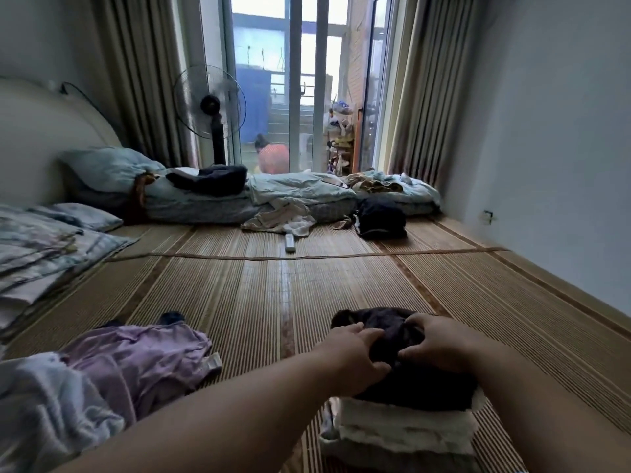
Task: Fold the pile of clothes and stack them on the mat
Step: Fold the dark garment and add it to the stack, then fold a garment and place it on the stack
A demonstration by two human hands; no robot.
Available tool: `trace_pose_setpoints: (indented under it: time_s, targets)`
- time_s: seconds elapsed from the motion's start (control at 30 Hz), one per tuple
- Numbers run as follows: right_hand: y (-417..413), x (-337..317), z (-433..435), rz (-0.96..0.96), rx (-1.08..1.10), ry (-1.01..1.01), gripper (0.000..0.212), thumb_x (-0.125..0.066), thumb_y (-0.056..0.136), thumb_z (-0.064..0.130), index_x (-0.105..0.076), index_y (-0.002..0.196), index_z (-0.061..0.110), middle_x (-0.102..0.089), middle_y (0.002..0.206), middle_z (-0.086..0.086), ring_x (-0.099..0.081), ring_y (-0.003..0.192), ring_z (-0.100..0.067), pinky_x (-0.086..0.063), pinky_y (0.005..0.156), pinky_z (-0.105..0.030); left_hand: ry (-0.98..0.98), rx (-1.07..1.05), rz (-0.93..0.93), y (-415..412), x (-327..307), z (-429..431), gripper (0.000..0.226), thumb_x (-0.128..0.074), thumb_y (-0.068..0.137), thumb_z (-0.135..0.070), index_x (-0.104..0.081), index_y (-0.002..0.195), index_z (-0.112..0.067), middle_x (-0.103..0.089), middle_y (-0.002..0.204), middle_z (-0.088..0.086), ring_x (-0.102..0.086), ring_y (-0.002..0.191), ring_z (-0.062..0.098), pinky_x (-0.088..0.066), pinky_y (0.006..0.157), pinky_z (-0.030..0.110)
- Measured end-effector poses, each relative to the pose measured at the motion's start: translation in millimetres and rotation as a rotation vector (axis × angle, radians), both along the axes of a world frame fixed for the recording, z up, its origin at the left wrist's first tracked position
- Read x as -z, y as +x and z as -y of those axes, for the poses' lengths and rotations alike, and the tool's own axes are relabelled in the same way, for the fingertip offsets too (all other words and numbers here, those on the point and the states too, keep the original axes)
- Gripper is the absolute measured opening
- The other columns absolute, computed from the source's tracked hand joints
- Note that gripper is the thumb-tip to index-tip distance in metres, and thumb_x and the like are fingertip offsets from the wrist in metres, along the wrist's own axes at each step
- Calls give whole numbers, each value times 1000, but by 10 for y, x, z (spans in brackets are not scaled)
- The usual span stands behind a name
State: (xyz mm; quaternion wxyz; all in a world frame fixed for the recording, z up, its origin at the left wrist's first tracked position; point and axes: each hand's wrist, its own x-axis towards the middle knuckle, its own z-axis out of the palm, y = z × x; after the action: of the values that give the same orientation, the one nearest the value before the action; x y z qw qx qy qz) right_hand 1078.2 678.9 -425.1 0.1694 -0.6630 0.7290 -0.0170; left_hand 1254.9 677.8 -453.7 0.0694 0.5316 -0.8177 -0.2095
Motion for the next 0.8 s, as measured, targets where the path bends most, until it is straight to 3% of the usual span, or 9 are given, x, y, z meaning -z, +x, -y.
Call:
trace_pose_setpoints:
  time_s: [0.13, 0.3, 0.43, 0.53, 0.57, 0.63, 0.73, 0.8]
  targets:
    - [337, -221, -145, -63, 0, -139, 72, -66, 77, 56, -37, 140, 36, -44, 141, 1, -41, 130, -24, -23, 111, -55, -11, -31, -110, 332, -254, -188, 70, -59, 89, -44, -24, 149, -36, -13, 160, -4, -18, 144, 24, -24, 116, 40]
    - [1237, -396, -346, 15, -240, -254, 65, -68, 81, 46, -41, 139, 32, -45, 143, 2, -46, 125, -17, -40, 98, -32, -80, -100, -131, 1271, -358, -499, 68, -60, 88, -45, -26, 146, -37, -15, 159, 1, -16, 145, 28, -26, 115, 48]
    - [2316, -140, -515, 160, -489, -183, 62, -68, 82, 39, -42, 137, 33, -44, 142, 4, -48, 124, -13, -47, 92, -25, -148, -268, -75, 2323, -134, -778, 66, -60, 86, -47, -31, 145, -35, -24, 156, 1, -19, 144, 24, -24, 115, 46]
    - [3092, 152, -591, 382, -593, -4, 54, -71, 81, 33, -47, 130, 30, -56, 121, 8, -57, 102, -5, -53, 76, -19, -141, -452, 32, 3097, 161, -947, 68, -63, 81, -47, -35, 142, -35, -27, 153, 1, -23, 140, 25, -27, 113, 45]
    - [3334, 277, -599, 423, -614, 53, 48, -71, 81, 35, -50, 124, 32, -58, 110, 11, -59, 96, -5, -54, 74, -20, -111, -513, 66, 3337, 258, -1001, 70, -63, 81, -46, -33, 143, -35, -24, 154, 2, -21, 141, 26, -25, 114, 45]
    - [3746, 549, -578, 446, -603, 104, 49, -70, 76, 52, -50, 118, 36, -61, 108, 9, -61, 100, -11, -55, 76, -25, -53, -613, 109, 3743, 426, -1094, 73, -62, 81, -47, -29, 145, -35, -17, 157, 4, -16, 143, 27, -22, 116, 44]
    - [4203, 847, -513, 260, -522, 95, 51, -62, 74, 63, -54, 112, 30, -64, 107, 3, -61, 96, -16, -54, 78, -35, 8, -704, 95, 4178, 593, -1164, 73, -60, 82, -50, -27, 146, -36, -15, 158, 4, -15, 144, 28, -22, 116, 41]
    - [4334, 889, -508, 112, -494, 11, 23, -53, 83, 49, -57, 96, 29, -65, 98, 2, -62, 91, -19, -53, 80, -38, 45, -716, 94, 4316, 662, -1183, 77, -60, 81, -51, -25, 147, -35, -16, 158, 2, -18, 143, 29, -24, 116, 40]
